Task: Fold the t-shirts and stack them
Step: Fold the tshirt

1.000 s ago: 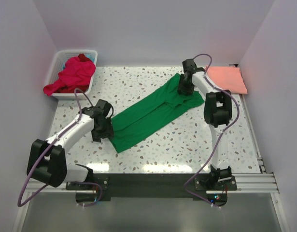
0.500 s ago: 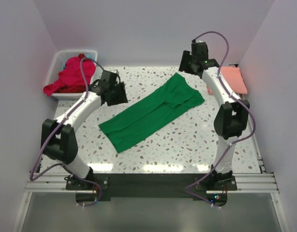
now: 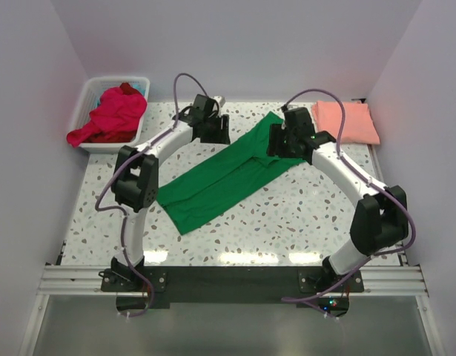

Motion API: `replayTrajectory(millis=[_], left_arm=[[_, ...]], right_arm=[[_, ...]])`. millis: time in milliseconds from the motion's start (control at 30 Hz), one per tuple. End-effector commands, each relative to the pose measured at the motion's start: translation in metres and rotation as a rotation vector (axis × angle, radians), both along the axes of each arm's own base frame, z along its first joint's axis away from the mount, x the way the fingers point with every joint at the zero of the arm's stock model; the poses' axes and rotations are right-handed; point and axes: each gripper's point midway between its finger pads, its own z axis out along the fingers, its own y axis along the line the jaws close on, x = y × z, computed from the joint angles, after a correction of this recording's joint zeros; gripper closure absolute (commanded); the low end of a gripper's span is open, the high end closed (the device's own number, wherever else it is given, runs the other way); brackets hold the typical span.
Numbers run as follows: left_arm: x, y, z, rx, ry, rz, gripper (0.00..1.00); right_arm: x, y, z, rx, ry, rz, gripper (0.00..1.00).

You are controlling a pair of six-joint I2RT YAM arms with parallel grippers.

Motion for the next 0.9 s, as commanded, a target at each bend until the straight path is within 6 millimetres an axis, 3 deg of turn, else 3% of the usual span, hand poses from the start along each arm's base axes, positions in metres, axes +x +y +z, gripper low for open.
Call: replayTrajectory(millis=[0, 33, 100, 133, 233, 500, 533, 600, 633, 733, 767, 833, 867], left_arm=[[0.027, -0.035, 0.025, 0.010, -0.148, -0.122, 0.38], [0.031, -0.045, 0.033, 0.010, -0.176, -0.135, 0.38], [0.035, -0.052, 0.022, 0.047, -0.180, -0.158, 0.38], [0.038, -0.061, 0.029, 0.048, -0.205, -0.169, 0.38], [0.042, -0.071, 0.021, 0.089, -0.223, -0.194, 0.38], [0.050, -0.073, 0.003, 0.131, -0.221, -0.181, 0.36], [0.051, -0.070, 0.002, 0.143, -0.212, -0.161, 0.36], [0.059, -0.058, 0.006, 0.179, -0.227, -0.099, 0.36], [0.062, -0.053, 0.008, 0.182, -0.226, -0.056, 0.36], [0.076, -0.023, 0.015, 0.185, -0.213, 0.083, 0.34], [0.079, -0.015, 0.016, 0.173, -0.202, 0.117, 0.34], [0.087, 0.012, 0.019, 0.136, -0.166, 0.200, 0.34], [0.088, 0.020, 0.019, 0.130, -0.157, 0.217, 0.34]], right_arm=[[-0.024, 0.018, 0.019, 0.059, -0.067, 0.065, 0.41], [-0.032, 0.022, 0.010, 0.066, -0.044, 0.079, 0.41], [-0.042, 0.031, 0.004, 0.078, -0.036, 0.097, 0.41], [-0.050, 0.042, 0.001, 0.089, -0.023, 0.132, 0.41], [-0.068, 0.062, -0.008, 0.108, -0.004, 0.196, 0.41], [-0.102, 0.123, -0.028, 0.050, 0.051, 0.403, 0.41], [-0.111, 0.136, -0.041, 0.029, 0.085, 0.443, 0.41], [-0.116, 0.151, -0.046, 0.006, 0.096, 0.491, 0.41], [-0.126, 0.164, -0.062, -0.018, 0.131, 0.529, 0.41], [-0.131, 0.192, -0.074, -0.032, 0.143, 0.591, 0.41], [-0.132, 0.197, -0.093, -0.059, 0.182, 0.605, 0.41], [-0.130, 0.219, -0.091, -0.052, 0.170, 0.638, 0.41], [-0.131, 0.224, -0.104, -0.072, 0.193, 0.653, 0.41]])
